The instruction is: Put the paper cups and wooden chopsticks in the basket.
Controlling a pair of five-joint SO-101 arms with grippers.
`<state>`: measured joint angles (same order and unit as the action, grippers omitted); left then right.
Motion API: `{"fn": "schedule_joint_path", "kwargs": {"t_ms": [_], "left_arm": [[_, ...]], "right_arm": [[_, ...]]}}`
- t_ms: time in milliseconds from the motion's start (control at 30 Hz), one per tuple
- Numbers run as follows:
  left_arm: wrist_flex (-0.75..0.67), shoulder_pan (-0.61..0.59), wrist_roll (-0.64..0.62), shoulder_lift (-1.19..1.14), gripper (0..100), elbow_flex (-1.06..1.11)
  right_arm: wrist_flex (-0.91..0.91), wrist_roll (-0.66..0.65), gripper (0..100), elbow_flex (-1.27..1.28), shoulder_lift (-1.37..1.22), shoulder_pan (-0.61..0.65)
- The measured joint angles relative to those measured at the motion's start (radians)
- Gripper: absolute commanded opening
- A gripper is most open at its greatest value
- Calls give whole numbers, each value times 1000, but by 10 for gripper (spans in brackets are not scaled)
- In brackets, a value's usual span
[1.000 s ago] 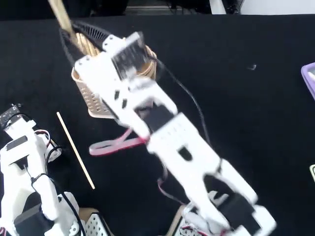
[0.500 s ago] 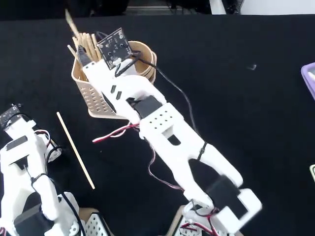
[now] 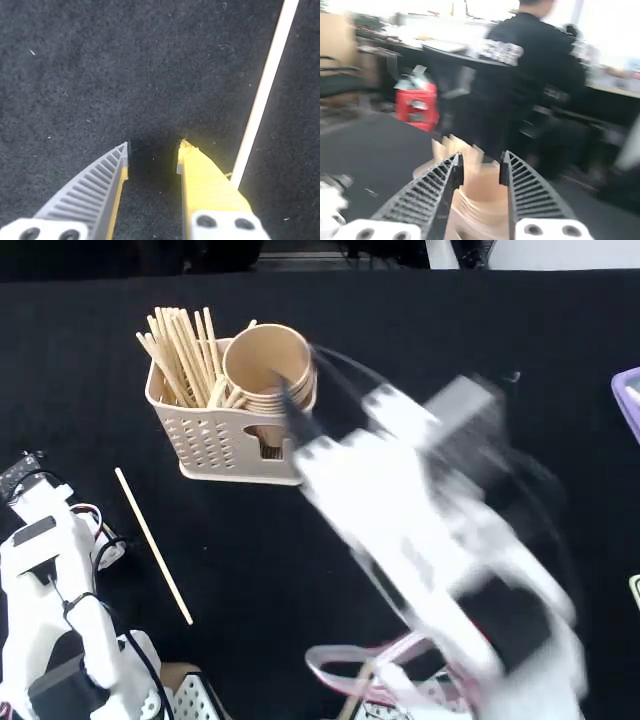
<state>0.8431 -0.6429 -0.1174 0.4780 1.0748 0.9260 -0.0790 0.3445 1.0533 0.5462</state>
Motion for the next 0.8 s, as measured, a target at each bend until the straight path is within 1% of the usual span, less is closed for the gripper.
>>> {"fn": "schedule_joint_path", "kwargs": {"t_ms": [67, 133, 200, 267, 333, 400, 467, 533, 667, 800], "left_arm": [[0, 17, -2, 0, 174, 0], [2, 25, -2, 0, 175, 0], [20, 26, -3, 0, 175, 0], [72, 31, -2, 0, 175, -35], [143, 43, -3, 0, 175, -98], [244, 78, -3, 0, 175, -166], [341, 103, -3, 0, 175, -241], [400, 133, -3, 0, 175, -307], [436, 157, -3, 0, 176, -393], [397, 184, -3, 0, 176, -399]], "right_arm": [[153, -2, 126, 38, 143, -117], [250, -2, 126, 126, 252, -269], [264, -2, 127, 252, 327, -428], [250, -2, 127, 405, 379, -582], [201, -5, 125, 575, 405, -680], [141, -17, 124, 753, 416, -718], [89, -17, 124, 898, 436, -721], [46, 8, 124, 1010, 463, -721], [-20, 40, 126, 1152, 535, -721], [-32, 44, 126, 1254, 618, -727]]}}
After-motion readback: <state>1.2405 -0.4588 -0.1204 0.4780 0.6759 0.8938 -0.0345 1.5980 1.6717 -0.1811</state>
